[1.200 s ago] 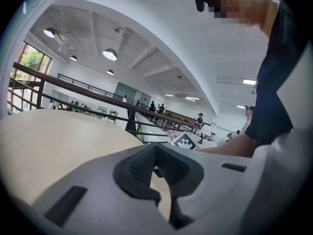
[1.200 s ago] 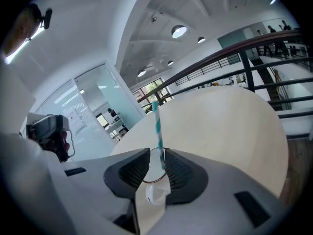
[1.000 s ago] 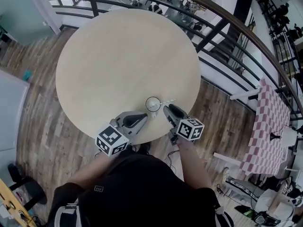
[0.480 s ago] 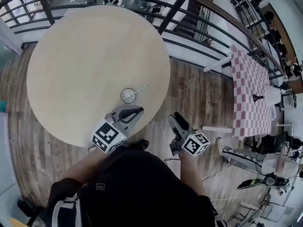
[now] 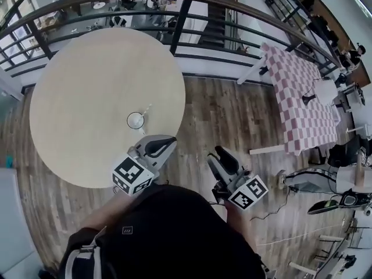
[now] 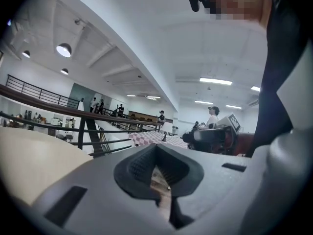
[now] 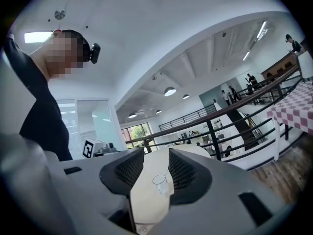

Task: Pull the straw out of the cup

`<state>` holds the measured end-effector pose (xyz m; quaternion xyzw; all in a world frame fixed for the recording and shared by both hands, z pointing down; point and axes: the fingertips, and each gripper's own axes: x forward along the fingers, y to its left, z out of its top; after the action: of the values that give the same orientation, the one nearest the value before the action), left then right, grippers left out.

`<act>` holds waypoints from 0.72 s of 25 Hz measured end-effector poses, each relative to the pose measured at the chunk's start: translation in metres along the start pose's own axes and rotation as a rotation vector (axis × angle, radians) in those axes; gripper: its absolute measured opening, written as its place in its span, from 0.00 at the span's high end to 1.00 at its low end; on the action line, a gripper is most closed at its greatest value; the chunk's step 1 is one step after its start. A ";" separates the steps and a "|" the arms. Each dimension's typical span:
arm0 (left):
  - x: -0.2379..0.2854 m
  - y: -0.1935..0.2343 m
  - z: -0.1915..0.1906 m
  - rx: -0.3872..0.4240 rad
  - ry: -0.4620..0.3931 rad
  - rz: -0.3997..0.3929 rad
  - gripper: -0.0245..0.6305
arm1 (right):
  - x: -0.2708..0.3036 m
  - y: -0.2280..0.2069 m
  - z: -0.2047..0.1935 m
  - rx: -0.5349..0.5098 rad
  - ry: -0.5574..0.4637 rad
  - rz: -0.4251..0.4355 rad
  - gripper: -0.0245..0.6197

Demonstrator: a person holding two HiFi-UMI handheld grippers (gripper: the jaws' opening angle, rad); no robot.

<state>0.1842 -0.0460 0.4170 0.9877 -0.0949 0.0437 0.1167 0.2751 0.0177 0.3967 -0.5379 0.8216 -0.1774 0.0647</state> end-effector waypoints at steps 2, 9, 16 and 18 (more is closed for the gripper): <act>0.017 -0.021 0.006 0.000 -0.015 -0.030 0.95 | -0.021 0.003 0.004 0.000 0.011 -0.002 0.71; 0.037 -0.064 0.023 0.108 0.007 -0.075 0.95 | -0.048 0.025 0.024 0.014 -0.035 0.063 0.90; 0.063 -0.091 0.036 0.111 -0.013 -0.144 0.95 | -0.065 0.027 0.029 -0.028 -0.060 0.078 0.91; 0.068 -0.096 0.036 0.121 -0.005 -0.162 0.95 | -0.067 0.024 0.034 -0.028 -0.090 0.072 0.92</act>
<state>0.2715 0.0252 0.3685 0.9975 -0.0120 0.0373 0.0596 0.2927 0.0797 0.3504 -0.5164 0.8390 -0.1392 0.1005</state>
